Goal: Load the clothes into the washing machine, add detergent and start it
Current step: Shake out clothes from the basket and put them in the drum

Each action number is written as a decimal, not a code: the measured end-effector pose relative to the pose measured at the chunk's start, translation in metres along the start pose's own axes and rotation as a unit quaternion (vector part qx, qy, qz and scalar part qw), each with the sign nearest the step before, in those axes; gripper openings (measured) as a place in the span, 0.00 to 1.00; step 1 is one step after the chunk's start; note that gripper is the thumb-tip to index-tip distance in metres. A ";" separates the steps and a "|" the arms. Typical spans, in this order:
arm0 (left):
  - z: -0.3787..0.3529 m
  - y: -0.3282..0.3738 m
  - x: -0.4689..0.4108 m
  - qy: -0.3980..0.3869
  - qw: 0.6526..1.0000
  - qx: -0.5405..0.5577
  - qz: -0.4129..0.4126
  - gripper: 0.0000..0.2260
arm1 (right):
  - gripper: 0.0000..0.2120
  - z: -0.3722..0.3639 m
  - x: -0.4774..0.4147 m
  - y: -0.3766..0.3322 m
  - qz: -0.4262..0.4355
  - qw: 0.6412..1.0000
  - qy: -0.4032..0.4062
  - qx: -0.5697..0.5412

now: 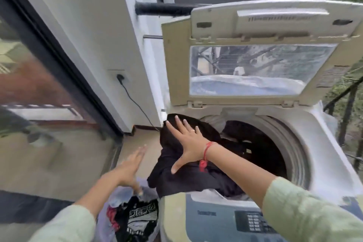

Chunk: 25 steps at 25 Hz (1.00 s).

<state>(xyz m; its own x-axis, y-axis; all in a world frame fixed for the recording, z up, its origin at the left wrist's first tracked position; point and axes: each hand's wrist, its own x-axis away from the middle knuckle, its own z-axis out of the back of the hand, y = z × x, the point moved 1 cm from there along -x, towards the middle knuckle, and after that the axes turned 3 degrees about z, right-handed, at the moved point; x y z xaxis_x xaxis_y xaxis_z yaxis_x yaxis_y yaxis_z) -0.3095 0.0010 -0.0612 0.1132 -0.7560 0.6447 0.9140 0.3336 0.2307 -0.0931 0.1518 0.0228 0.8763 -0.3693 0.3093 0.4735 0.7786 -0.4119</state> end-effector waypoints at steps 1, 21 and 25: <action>-0.012 0.006 -0.010 0.020 0.999 0.028 -0.016 0.67 | 0.67 -0.004 -0.008 -0.007 -0.016 0.999 -0.024 0.013; 0.075 0.271 -0.017 0.476 0.849 0.007 -0.231 0.13 | 0.16 0.032 0.189 0.154 -0.271 0.860 0.431 0.042; 0.009 0.303 -0.099 0.305 0.914 -0.220 -0.155 0.18 | 0.23 -0.024 0.198 0.210 -0.286 0.944 0.073 0.150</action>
<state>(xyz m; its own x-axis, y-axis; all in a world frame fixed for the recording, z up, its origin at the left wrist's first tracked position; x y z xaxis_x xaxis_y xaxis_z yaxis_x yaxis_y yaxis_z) -0.0472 0.1826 -0.0485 -0.1031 -0.9938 0.0411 0.9921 -0.1058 -0.0680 0.1818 0.2297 -0.0234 0.4986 -0.8210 0.2779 0.8453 0.5316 0.0540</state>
